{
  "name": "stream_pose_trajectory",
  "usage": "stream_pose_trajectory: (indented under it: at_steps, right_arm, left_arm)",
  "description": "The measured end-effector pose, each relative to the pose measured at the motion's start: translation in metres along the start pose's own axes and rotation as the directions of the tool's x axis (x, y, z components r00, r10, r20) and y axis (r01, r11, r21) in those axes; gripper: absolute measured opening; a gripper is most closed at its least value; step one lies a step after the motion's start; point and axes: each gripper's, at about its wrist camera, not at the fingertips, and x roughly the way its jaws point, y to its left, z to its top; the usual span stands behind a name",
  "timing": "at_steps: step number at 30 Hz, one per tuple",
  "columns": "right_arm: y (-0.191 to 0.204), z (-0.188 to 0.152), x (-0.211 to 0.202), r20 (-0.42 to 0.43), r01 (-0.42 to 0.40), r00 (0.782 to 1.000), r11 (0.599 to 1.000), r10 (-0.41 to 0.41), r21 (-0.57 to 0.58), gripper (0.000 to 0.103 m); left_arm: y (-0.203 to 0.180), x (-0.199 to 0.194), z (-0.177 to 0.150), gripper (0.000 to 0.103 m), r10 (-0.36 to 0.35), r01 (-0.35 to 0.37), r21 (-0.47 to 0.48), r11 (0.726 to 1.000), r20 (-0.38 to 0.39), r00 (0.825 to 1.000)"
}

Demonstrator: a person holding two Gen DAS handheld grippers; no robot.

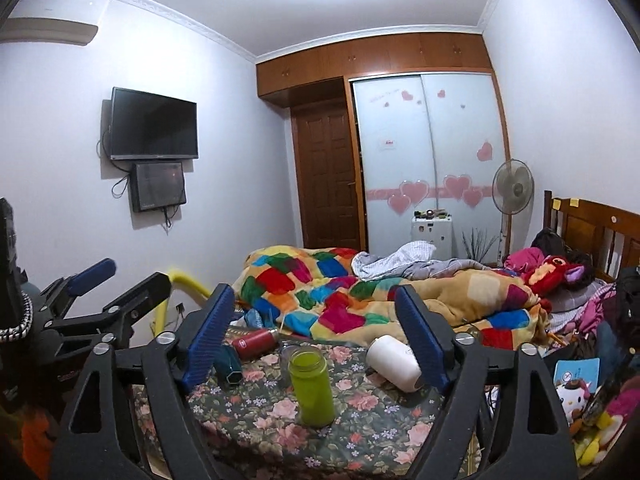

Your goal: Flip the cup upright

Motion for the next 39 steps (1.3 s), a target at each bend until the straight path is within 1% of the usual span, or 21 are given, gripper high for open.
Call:
stream_pose_trajectory:
  at_steps: [1, 3, 7, 11, 22, 39]
  right_arm:
    - [0.0, -0.001, 0.0, 0.001, 0.006, 1.0, 1.0, -0.006, 0.002, 0.098]
    - [-0.001, -0.003, -0.001, 0.006, 0.031, 0.999, 1.0, -0.031, 0.001, 0.103]
    - [0.001, -0.005, 0.002, -0.014, 0.046, 0.999, 0.999, -0.046, -0.013, 0.103]
    - [0.001, -0.005, -0.007, -0.01, 0.041, 0.999, 0.999, -0.041, -0.014, 0.103]
    - [0.009, -0.006, -0.013, -0.007, 0.039, 0.999, 0.998, -0.039, -0.039, 0.103]
    - [0.008, -0.008, -0.01, -0.028, 0.033, 0.999, 0.999, -0.034, -0.031, 0.103]
  left_arm:
    - [0.001, 0.002, -0.001, 0.103, -0.001, 0.001, -0.003, 1.0, -0.006, 1.0]
    - [0.002, 0.0, -0.004, 0.103, -0.001, 0.001, -0.012, 1.0, -0.014, 1.0]
    - [0.004, -0.004, -0.007, 0.103, 0.008, -0.008, -0.023, 1.0, -0.014, 1.0]
    - [0.005, -0.006, -0.008, 0.103, 0.003, -0.004, -0.027, 1.0, -0.019, 1.0]
    - [0.005, -0.002, -0.01, 0.103, -0.006, 0.004, -0.037, 0.999, -0.034, 0.999]
    - [-0.004, 0.003, -0.016, 0.103, -0.007, 0.005, -0.032, 0.999, -0.05, 0.999]
